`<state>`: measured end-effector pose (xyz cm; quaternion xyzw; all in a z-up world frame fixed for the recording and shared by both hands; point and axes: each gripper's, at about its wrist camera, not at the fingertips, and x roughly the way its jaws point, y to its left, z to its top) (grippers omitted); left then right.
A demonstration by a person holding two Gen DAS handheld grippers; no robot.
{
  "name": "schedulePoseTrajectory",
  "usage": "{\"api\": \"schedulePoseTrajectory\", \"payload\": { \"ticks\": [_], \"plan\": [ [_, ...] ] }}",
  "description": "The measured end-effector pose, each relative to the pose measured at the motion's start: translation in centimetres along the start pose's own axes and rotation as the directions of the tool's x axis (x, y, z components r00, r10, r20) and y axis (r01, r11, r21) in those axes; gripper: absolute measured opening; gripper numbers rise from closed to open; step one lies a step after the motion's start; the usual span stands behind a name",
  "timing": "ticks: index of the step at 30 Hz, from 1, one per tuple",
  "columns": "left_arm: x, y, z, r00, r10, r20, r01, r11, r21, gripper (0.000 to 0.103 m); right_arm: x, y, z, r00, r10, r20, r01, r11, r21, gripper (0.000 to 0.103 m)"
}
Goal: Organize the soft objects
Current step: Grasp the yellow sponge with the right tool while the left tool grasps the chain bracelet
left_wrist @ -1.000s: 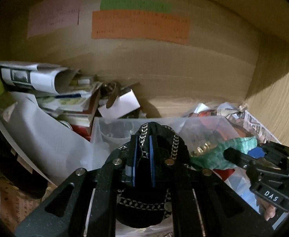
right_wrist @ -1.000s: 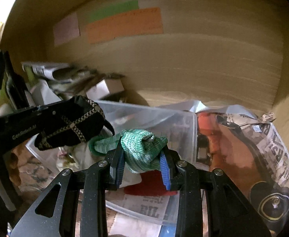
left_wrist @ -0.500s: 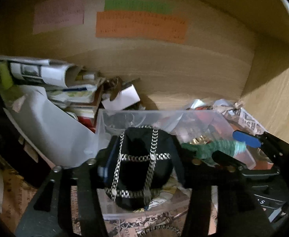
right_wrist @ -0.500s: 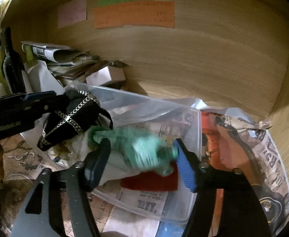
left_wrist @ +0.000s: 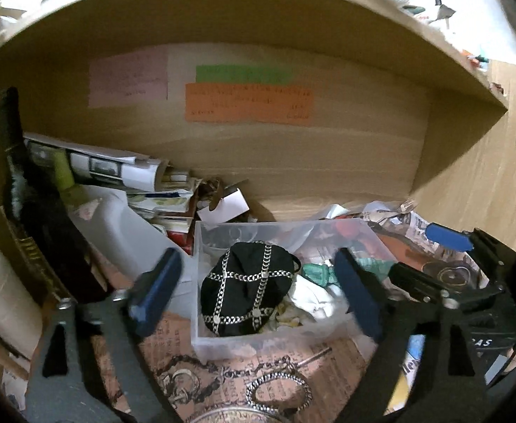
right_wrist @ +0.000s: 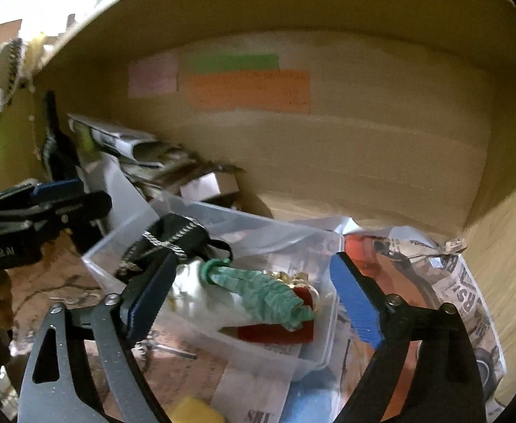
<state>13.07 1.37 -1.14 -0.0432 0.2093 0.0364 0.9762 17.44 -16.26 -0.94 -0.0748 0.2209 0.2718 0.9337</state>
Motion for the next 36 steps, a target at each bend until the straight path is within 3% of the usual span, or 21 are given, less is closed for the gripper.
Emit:
{"api": "schedulePoseTrajectory", "payload": {
  "ticks": [7, 14, 17, 20, 23, 26, 28, 30, 32, 33, 36],
  "plan": [
    [-1.6, -1.1, -1.9, 1.0, 0.002, -0.012, -0.001, 0.998, 0.061, 0.101, -2.3, 0.6, -1.8, 1.0, 0.021, 0.005, -0.021, 0.999, 0.035, 0.095],
    [-0.6, -1.5, -5.9, 0.991, -0.005, -0.133, 0.017, 0.996, 0.087, 0.101, -2.3, 1.1, -5.0, 0.995, 0.052, -0.08, -0.046, 0.996, 0.073, 0.096],
    [0.4, -1.5, -7.5, 0.981, -0.013, -0.193, 0.032, 0.995, 0.094, 0.101, -1.4, 1.4, -6.5, 0.986, 0.071, -0.149, -0.059, 0.995, 0.086, 0.096],
    [2.3, -1.2, -9.0, 0.954, -0.052, -0.295, 0.073, 0.995, 0.061, 0.101, -0.5, 1.4, -7.8, 0.971, 0.108, -0.214, -0.086, 0.99, 0.113, 0.096],
    [3.6, -1.2, -10.0, 0.937, -0.05, -0.345, 0.075, 0.995, 0.061, 0.101, 0.2, 1.6, -9.0, 0.952, 0.151, -0.268, -0.118, 0.984, 0.135, 0.093],
    [4.6, -1.3, -10.7, 0.926, -0.05, -0.375, 0.079, 0.995, 0.062, 0.101, 0.8, 2.2, -9.8, 0.937, 0.16, -0.311, -0.13, 0.985, 0.114, 0.082],
    [5.0, -1.3, -11.0, 0.926, -0.034, -0.376, 0.063, 0.996, 0.065, 0.099, 1.2, 2.6, -10.3, 0.929, 0.158, -0.335, -0.131, 0.986, 0.101, 0.068],
    [5.6, -0.9, -11.2, 0.916, -0.043, -0.398, 0.065, 0.997, 0.042, 0.085, 1.5, 2.8, -10.6, 0.923, 0.157, -0.351, -0.133, 0.987, 0.091, 0.055],
    [6.4, -0.7, -11.5, 0.9, -0.065, -0.431, 0.082, 0.996, 0.023, 0.078, 1.2, 2.7, -10.6, 0.925, 0.173, -0.339, -0.149, 0.984, 0.096, 0.046],
    [6.3, -0.6, -11.6, 0.905, -0.065, -0.421, 0.081, 0.997, 0.02, 0.074, 1.2, 2.6, -10.7, 0.926, 0.176, -0.335, -0.15, 0.983, 0.102, 0.041],
    [6.0, -0.9, -11.7, 0.907, -0.078, -0.414, 0.1, 0.994, 0.033, 0.059, 0.9, 2.1, -10.7, 0.929, 0.189, -0.317, -0.158, 0.98, 0.121, 0.036]
  ]
}}
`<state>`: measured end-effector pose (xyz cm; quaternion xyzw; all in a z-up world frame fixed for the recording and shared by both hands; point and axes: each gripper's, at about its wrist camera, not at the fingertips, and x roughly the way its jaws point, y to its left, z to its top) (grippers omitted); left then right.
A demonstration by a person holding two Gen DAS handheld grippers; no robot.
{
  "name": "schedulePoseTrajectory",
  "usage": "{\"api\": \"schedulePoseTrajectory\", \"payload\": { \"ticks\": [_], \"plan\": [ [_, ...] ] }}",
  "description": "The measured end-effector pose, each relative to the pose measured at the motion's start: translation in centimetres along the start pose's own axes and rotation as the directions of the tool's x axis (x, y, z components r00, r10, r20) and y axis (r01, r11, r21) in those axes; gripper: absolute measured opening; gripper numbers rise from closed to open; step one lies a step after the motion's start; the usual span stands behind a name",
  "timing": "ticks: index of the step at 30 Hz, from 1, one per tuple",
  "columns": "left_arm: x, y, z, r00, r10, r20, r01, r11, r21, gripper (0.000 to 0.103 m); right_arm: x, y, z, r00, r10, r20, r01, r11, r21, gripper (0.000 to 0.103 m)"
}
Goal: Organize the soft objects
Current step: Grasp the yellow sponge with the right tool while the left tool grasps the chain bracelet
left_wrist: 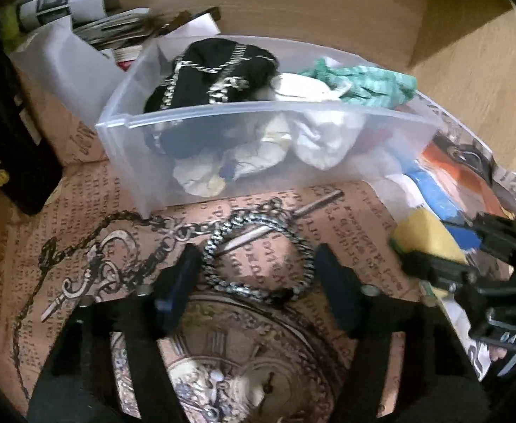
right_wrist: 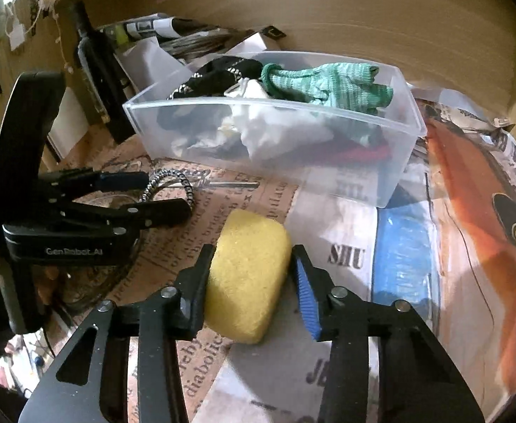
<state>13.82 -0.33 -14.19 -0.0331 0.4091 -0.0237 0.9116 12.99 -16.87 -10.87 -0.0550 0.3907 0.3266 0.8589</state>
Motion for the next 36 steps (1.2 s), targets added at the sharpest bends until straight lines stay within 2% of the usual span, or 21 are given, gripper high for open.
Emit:
{"api": "schedulePoseTrajectory", "payload": {
  "ticks": [1, 3, 6, 12, 17, 20, 22, 23, 25, 27, 29, 34, 35, 36],
  "plan": [
    [-0.1, -0.2, -0.1, 1.0, 0.003, 0.004, -0.003, 1.0, 0.006, 0.056, -0.2, -0.1, 0.0, 1.0, 0.002, 0.008, -0.002, 1.0, 0.004, 0.036],
    [-0.1, -0.6, -0.1, 1.0, 0.0, 0.003, 0.0, 1.0, 0.025, 0.042, -0.4, 0.0, 0.1, 1.0, 0.001, 0.022, -0.001, 1.0, 0.009, 0.035],
    [-0.5, -1.1, -0.2, 1.0, -0.004, 0.001, 0.004, 0.999, 0.043, 0.032, -1.1, -0.3, 0.2, 0.999, 0.004, 0.045, -0.005, 1.0, 0.014, 0.035],
    [-2.8, -1.8, 0.3, 0.998, -0.01, 0.066, 0.008, 0.999, 0.039, 0.032, -2.3, -0.2, 1.4, 0.995, 0.001, 0.101, -0.002, 1.0, 0.015, 0.035],
    [-6.2, -1.6, 1.7, 0.986, -0.024, 0.162, 0.018, 0.999, 0.038, 0.032, -4.0, -0.2, 3.0, 0.985, -0.008, 0.172, 0.007, 1.0, 0.004, 0.035],
    [-7.3, -1.7, 2.3, 0.98, -0.038, 0.195, 0.029, 0.998, 0.047, 0.032, -4.9, 0.0, 3.9, 0.977, -0.019, 0.214, 0.02, 1.0, -0.004, 0.035],
    [-6.9, -1.8, 2.6, 0.982, -0.054, 0.182, 0.044, 0.997, 0.058, 0.033, -5.3, -0.3, 4.3, 0.972, -0.025, 0.233, 0.026, 1.0, 0.0, 0.035],
    [-6.7, -2.0, 2.7, 0.983, -0.063, 0.17, 0.053, 0.997, 0.064, 0.037, -5.5, -0.4, 4.4, 0.97, -0.029, 0.241, 0.028, 1.0, 0.006, 0.035],
    [-6.1, -2.6, 2.7, 0.986, -0.073, 0.152, 0.062, 0.995, 0.075, 0.051, -5.8, -0.8, 4.4, 0.967, -0.04, 0.251, 0.037, 0.999, 0.014, 0.035],
    [-5.1, -3.6, 2.6, 0.988, -0.086, 0.129, 0.075, 0.993, 0.093, 0.071, -6.2, -1.3, 4.4, 0.965, -0.055, 0.258, 0.05, 0.998, 0.026, 0.035],
    [-3.9, -4.7, 2.2, 0.99, -0.101, 0.095, 0.09, 0.989, 0.119, 0.079, -6.6, -1.8, 4.2, 0.964, -0.061, 0.26, 0.054, 0.998, 0.035, 0.035],
    [0.3, -6.9, 1.8, 0.994, -0.11, -0.027, 0.113, 0.976, 0.185, 0.079, -6.8, -2.5, 3.9, 0.964, -0.07, 0.257, 0.06, 0.997, 0.045, 0.035],
    [0.8, -7.1, 1.7, 0.993, -0.112, -0.042, 0.118, 0.973, 0.198, 0.078, -6.8, -2.5, 3.8, 0.965, -0.069, 0.255, 0.06, 0.997, 0.046, 0.035],
    [1.5, -7.5, 1.5, 0.992, -0.107, -0.067, 0.119, 0.97, 0.212, 0.07, -6.7, -2.7, 3.8, 0.965, -0.067, 0.252, 0.057, 0.997, 0.047, 0.036]
  ]
}}
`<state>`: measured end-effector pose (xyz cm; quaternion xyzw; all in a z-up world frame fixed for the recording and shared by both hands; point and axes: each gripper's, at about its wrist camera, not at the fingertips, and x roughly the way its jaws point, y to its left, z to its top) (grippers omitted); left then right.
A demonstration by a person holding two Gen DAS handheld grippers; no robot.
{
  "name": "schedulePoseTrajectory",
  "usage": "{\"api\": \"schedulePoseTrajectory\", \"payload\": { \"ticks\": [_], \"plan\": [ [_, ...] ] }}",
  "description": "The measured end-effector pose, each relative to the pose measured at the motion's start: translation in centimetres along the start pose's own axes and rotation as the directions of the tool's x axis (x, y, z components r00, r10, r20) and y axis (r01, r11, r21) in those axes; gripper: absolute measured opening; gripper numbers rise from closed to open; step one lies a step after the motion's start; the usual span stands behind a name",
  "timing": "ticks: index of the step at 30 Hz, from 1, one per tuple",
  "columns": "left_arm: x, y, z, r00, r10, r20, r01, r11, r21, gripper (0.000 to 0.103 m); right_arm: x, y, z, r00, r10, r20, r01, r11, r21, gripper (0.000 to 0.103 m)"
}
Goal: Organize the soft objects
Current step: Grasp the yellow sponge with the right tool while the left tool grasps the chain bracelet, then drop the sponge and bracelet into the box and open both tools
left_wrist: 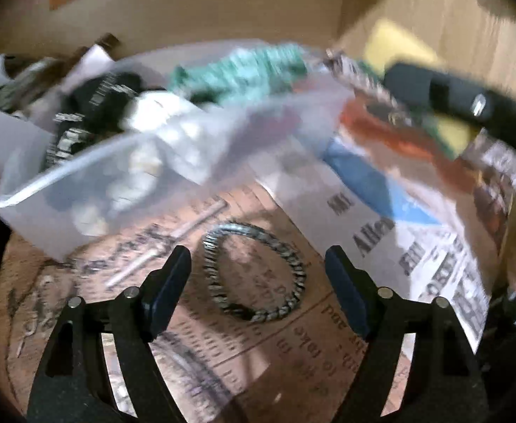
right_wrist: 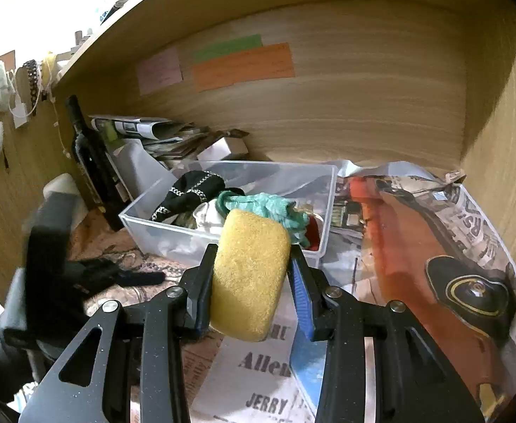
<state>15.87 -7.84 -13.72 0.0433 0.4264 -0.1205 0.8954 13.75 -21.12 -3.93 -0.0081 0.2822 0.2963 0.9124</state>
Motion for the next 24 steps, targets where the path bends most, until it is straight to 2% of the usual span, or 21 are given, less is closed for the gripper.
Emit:
{"api": "schedulePoseTrajectory", "payload": {
  "ticks": [1, 3, 7, 8, 9, 16, 20, 24],
  "plan": [
    [0.1, -0.1, 0.0, 1.0, -0.008, 0.001, 0.008, 1.0, 0.001, 0.069, 0.0, -0.1, 0.0, 1.0, 0.002, -0.003, -0.002, 1.0, 0.0, 0.035],
    [-0.2, 0.2, 0.0, 1.0, -0.026, 0.014, 0.026, 1.0, 0.0, 0.049, 0.2, -0.1, -0.2, 1.0, 0.002, -0.008, -0.002, 1.0, 0.0, 0.036],
    [-1.0, 0.8, -0.1, 0.999, -0.028, 0.037, 0.028, 1.0, -0.008, 0.034, 0.4, -0.1, -0.1, 1.0, 0.008, -0.008, -0.008, 1.0, -0.004, 0.036],
    [-1.3, 0.9, -0.3, 0.999, -0.022, 0.045, 0.023, 1.0, -0.007, 0.026, 0.4, -0.1, -0.1, 1.0, 0.008, -0.008, -0.008, 1.0, -0.006, 0.035],
    [-1.6, 0.9, -0.4, 0.999, -0.015, 0.051, 0.015, 1.0, -0.004, 0.022, 0.5, 0.0, 0.0, 1.0, 0.009, -0.007, -0.009, 1.0, -0.01, 0.036],
    [-6.5, 2.2, -0.7, 0.987, 0.007, 0.159, 0.002, 0.998, -0.055, 0.022, 0.7, 0.4, 0.7, 1.0, 0.01, 0.012, -0.009, 0.999, -0.043, 0.035],
    [-10.2, 3.3, 0.3, 0.966, 0.034, 0.255, -0.014, 0.997, -0.081, 0.022, 1.2, 1.0, 1.8, 1.0, 0.019, 0.024, -0.017, 0.997, -0.078, 0.035],
    [-12.1, 4.3, 2.1, 0.947, 0.05, 0.317, -0.014, 0.993, -0.117, 0.022, 2.2, 1.8, 3.1, 0.999, 0.033, 0.025, -0.03, 0.992, -0.119, 0.035]
  ]
}}
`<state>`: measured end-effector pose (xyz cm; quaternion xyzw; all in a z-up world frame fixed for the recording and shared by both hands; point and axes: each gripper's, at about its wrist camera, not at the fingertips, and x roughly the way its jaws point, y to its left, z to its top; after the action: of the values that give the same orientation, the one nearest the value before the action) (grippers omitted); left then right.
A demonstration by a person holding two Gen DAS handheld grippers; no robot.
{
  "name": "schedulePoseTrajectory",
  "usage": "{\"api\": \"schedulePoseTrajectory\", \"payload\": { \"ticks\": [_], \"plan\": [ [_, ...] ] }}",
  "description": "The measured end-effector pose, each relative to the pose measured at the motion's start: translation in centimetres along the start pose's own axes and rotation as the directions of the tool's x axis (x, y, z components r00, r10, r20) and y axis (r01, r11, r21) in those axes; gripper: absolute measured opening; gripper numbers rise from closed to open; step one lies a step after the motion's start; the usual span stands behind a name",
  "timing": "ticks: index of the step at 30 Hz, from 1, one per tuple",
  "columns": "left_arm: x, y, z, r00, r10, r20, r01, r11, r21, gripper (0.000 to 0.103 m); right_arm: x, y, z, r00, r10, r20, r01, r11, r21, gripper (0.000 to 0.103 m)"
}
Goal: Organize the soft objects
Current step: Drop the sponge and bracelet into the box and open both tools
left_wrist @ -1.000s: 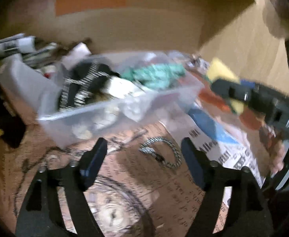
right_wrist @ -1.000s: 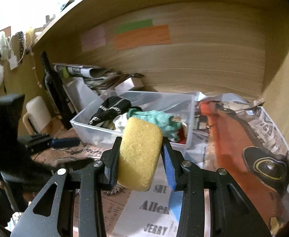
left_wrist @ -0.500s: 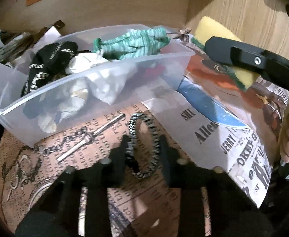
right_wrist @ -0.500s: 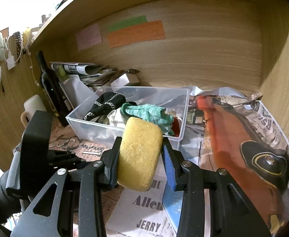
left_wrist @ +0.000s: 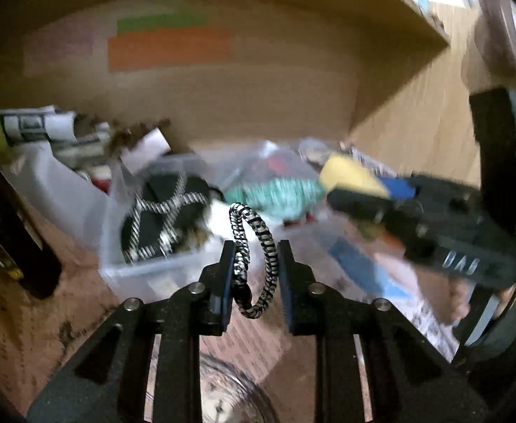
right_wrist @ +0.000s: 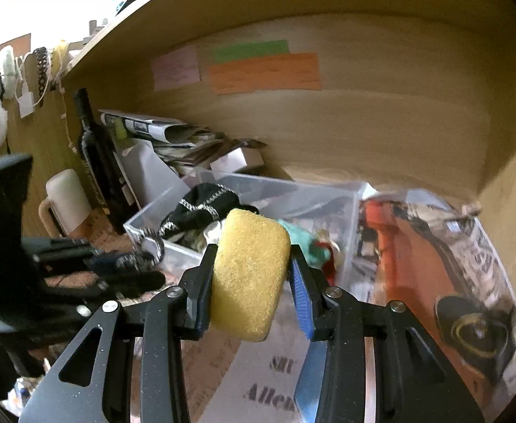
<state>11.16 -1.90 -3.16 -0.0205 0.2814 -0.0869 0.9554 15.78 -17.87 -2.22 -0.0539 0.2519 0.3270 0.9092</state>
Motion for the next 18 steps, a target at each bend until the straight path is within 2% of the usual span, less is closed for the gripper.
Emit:
{"api": "schedulePoseTrajectory", "payload": {
  "ticks": [3, 7, 16, 18],
  "plan": [
    [0.2, 0.9, 1.5, 0.999, 0.026, 0.026, -0.026, 0.999, -0.019, 0.022, 1.3, 0.5, 1.0, 1.0, 0.007, -0.009, -0.008, 0.999, -0.035, 0.035],
    [2.4, 1.6, 2.6, 0.996, 0.089, 0.027, -0.088, 0.996, -0.032, 0.022, 3.7, 0.5, 1.9, 0.999, -0.003, -0.037, 0.0, 0.998, -0.068, 0.035],
    [9.0, 3.2, 2.2, 0.988, 0.144, -0.059, -0.144, 0.99, -0.003, 0.022, 8.6, -1.3, 0.8, 0.989, -0.013, -0.146, 0.008, 0.999, -0.039, 0.036],
    [10.2, 3.6, 1.9, 0.987, 0.138, -0.088, -0.139, 0.99, -0.004, 0.028, 8.9, -1.3, 0.6, 0.988, -0.016, -0.157, 0.01, 0.999, -0.043, 0.036]
  ]
}}
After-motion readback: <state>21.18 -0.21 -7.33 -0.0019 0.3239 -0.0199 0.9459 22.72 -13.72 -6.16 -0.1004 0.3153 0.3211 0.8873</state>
